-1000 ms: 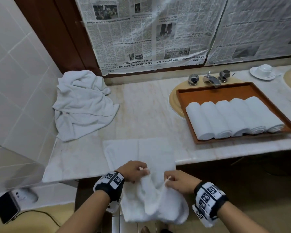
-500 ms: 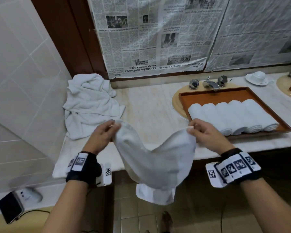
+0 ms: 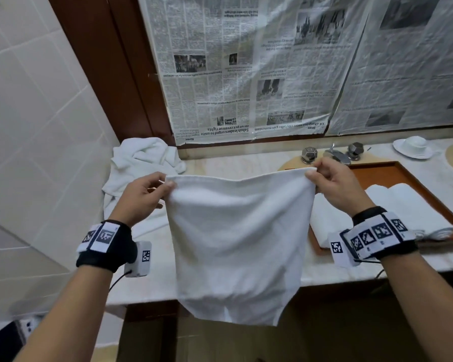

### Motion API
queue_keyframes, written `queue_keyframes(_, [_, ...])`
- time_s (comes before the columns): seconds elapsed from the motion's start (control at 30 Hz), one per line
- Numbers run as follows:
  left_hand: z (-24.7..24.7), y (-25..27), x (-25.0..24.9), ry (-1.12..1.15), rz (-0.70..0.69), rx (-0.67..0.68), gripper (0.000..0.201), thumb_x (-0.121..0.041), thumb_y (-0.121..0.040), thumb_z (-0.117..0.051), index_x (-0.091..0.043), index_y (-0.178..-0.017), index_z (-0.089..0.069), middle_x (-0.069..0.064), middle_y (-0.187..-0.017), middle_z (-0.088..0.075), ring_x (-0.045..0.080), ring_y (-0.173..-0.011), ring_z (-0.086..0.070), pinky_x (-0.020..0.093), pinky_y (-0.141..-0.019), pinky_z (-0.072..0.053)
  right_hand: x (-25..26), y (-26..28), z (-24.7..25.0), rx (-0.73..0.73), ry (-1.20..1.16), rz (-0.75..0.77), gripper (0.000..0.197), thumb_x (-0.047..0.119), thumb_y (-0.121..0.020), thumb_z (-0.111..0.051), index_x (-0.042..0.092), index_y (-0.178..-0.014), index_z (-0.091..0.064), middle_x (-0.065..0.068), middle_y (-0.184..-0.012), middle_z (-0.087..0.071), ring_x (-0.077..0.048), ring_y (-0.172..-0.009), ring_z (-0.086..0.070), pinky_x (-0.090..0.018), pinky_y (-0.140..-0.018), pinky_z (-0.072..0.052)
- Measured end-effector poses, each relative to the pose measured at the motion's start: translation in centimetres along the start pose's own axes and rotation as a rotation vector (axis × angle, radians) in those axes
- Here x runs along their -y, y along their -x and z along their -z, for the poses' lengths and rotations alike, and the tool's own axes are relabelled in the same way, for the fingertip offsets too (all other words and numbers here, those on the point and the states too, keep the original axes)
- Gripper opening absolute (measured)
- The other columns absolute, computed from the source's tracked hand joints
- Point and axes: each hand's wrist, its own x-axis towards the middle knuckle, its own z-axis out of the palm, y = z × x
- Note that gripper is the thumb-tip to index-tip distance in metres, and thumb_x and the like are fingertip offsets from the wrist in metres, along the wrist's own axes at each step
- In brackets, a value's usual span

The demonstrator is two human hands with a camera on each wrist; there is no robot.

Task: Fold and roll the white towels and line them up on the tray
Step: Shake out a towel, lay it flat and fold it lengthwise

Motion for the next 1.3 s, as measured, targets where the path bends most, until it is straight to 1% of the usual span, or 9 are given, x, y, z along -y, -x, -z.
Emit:
queue_keyframes(0.13, [-0.9,-2.7,1.8,-0.145,0.031,-0.011,0.020,-0.025,-0.093,-0.068,-0.026,-0.074,-0.066,0.002,-0.075,-0.069,0.012,-0.069,-0.068,0.028,-0.058,-0.056,-2.2,-3.3,-0.7,-0.020,0.058,-0.043,0.016,0.014,-0.097,-0.059,0.025,-0.084,-0.058,0.009,-0.068,-0.067,-0.007,-0.060,-0.061,-0.024,-0.054,-0.049])
queue_keyframes(0.23, [-2.1,-4.8,3.7,-0.215,0.127,0.022,0.019,-0.026,-0.092,-0.070,-0.012,-0.079,-0.067,0.006,-0.078,-0.070,0.011,-0.066,-0.068,0.029,-0.058,-0.053,-3.8,-5.7,-1.7,0.112,0.190,-0.118,0.013,0.019,-0.097,-0.060,0.021,-0.084,-0.057,0.002,-0.073,-0.067,-0.011,-0.060,-0.062,-0.018,-0.051,-0.042])
queue_keyframes(0.3, [-2.8,-5.8,4.7,-0.223,0.190,0.038,0.023,-0.025,-0.091,-0.070,-0.005,-0.082,-0.066,0.007,-0.078,-0.070,0.008,-0.063,-0.067,0.029,-0.059,-0.053,-4.9,-7.2,-2.4,0.165,0.239,-0.171,0.016,0.018,-0.097,-0.059,0.017,-0.082,-0.054,-0.001,-0.064,-0.063,-0.008,-0.048,-0.058,-0.017,-0.047,-0.039])
queue_keyframes(0.37, [-3.3,-6.8,5.6,-0.198,0.223,0.023,0.023,-0.024,-0.091,-0.070,-0.003,-0.083,-0.066,0.003,-0.075,-0.068,0.006,-0.061,-0.066,0.030,-0.060,-0.053,-6.0,-8.7,-3.0,0.196,0.209,-0.240,0.015,0.018,-0.099,-0.056,0.014,-0.084,-0.053,-0.009,-0.059,-0.064,-0.013,-0.041,-0.057,-0.025,-0.045,-0.045])
queue_keyframes(0.47, [-3.6,-8.9,6.6,-0.153,0.234,-0.024,0.024,-0.024,-0.091,-0.070,-0.002,-0.084,-0.065,-0.001,-0.072,-0.066,0.006,-0.060,-0.064,0.030,-0.060,-0.052,-7.5,-10.8,-3.7,0.200,0.142,-0.313,0.012,0.022,-0.099,-0.056,0.011,-0.094,-0.055,-0.015,-0.065,-0.070,-0.029,-0.049,-0.061,-0.039,-0.051,-0.050])
queue_keyframes(0.53, [-3.6,-10.5,7.2,-0.160,0.234,-0.024,0.024,-0.024,-0.091,-0.070,-0.002,-0.082,-0.065,0.002,-0.073,-0.066,0.006,-0.060,-0.064,0.030,-0.060,-0.052,-8.4,-12.0,-4.4,0.177,0.073,-0.344,0.014,0.020,-0.098,-0.058,0.006,-0.098,-0.056,-0.019,-0.073,-0.070,-0.030,-0.058,-0.067,-0.043,-0.058,-0.054])
queue_keyframes(0.83, [-4.1,-18.0,10.8,-0.152,0.218,0.038,0.017,-0.026,-0.091,-0.070,-0.016,-0.077,-0.068,-0.005,-0.072,-0.067,0.006,-0.062,-0.065,0.023,-0.057,-0.049,-11.4,-17.7,-7.0,0.103,-0.031,-0.431,0.008,0.006,-0.095,-0.061,0.004,-0.094,-0.054,-0.023,-0.077,-0.063,-0.021,-0.054,-0.066,-0.026,-0.046,-0.051])
queue_keyframes(1.1, [-6.0,-24.8,15.0,-0.177,0.302,0.046,0.017,-0.031,-0.091,-0.069,-0.017,-0.083,-0.065,0.001,-0.069,-0.069,0.014,-0.064,-0.069,0.030,-0.063,-0.051,-15.9,-22.7,-10.2,-0.022,-0.133,-0.553,0.012,0.008,-0.092,-0.067,0.006,-0.089,-0.056,-0.022,-0.078,-0.066,-0.032,-0.065,-0.071,-0.046,-0.065,-0.059])
queue_keyframes(1.3, [-8.5,-29.7,17.4,-0.116,0.430,-0.006,0.013,-0.026,-0.092,-0.070,-0.015,-0.089,-0.064,0.005,-0.075,-0.067,0.011,-0.055,-0.068,0.022,-0.050,-0.049,-20.1,-26.7,-12.2,-0.045,-0.195,-0.639,0.013,0.007,-0.091,-0.068,0.008,-0.088,-0.055,-0.022,-0.085,-0.067,-0.035,-0.070,-0.071,-0.039,-0.062,-0.060])
